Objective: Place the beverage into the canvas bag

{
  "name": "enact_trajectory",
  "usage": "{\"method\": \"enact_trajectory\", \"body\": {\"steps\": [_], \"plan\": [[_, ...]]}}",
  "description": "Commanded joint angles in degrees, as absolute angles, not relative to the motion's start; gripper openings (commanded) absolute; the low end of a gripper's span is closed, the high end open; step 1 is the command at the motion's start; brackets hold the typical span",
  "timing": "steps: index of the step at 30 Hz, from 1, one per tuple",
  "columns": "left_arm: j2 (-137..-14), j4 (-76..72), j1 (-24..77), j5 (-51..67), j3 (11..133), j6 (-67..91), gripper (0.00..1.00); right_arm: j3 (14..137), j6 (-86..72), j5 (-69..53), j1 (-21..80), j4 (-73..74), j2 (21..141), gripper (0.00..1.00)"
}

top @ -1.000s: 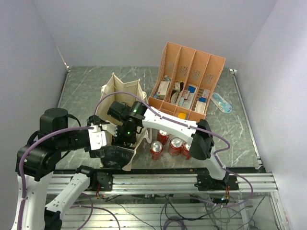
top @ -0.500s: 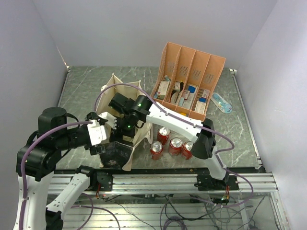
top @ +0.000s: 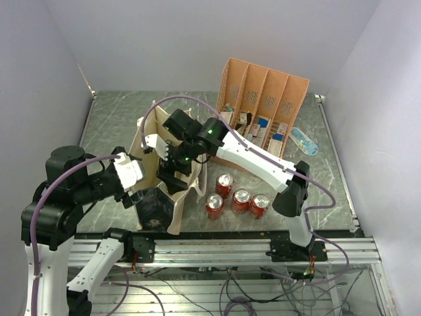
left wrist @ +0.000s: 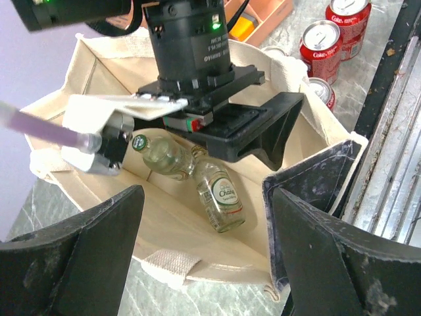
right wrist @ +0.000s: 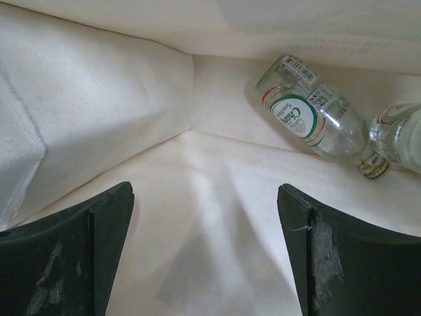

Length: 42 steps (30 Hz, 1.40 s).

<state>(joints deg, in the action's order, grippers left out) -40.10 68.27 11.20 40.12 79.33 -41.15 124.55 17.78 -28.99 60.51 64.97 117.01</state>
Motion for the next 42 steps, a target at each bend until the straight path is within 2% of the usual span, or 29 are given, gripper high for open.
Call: {"method": "enact_trajectory", "body": {"steps": [1, 10, 15, 22, 30, 34, 36, 37, 42], "plan": [[-40.5, 65.4, 9.6, 40.2, 80.5, -37.5, 0.89, 123.9, 16.6, -30.6, 60.0, 63.0, 113.9, 0.9], [-45.9, 75.7, 8.5, 48.6, 83.5, -45.6, 0.9, 130.0, 14.0, -30.2, 54.5, 61.5, 115.3, 0.89], [-51.8, 85.2, 8.5, 48.1, 85.9, -55.5, 0.89, 133.0, 14.1, -30.3, 52.6, 61.5, 117.7, 0.89], [-54.5, 85.9, 9.4, 49.2, 84.9, -56.8, 0.86, 133.3, 13.0, -30.8, 50.7, 60.0, 118.4, 0.88], [-53.4, 85.8, 16.2, 52.0, 80.0, -51.9, 0.52, 131.1, 14.8, -31.6, 49.9, 57.6, 120.1, 0.85], [-51.4, 85.9, 19.0, 50.3, 78.5, -50.9, 0.22, 128.0, 14.0, -33.8, 49.8, 54.9, 120.0, 0.84], [-51.1, 85.8, 19.6, 49.3, 78.0, -51.4, 0.11, 128.6, 13.3, -34.6, 49.9, 54.9, 121.0, 0.83], [-51.7, 85.9, 19.8, 49.4, 78.1, -51.4, 0.08, 128.8, 13.2, -34.8, 49.9, 55.0, 121.4, 0.82], [-53.7, 85.8, 21.2, 47.7, 77.9, -54.2, 0.07, 127.1, 13.1, -34.5, 50.1, 54.6, 121.7, 0.8]]}}
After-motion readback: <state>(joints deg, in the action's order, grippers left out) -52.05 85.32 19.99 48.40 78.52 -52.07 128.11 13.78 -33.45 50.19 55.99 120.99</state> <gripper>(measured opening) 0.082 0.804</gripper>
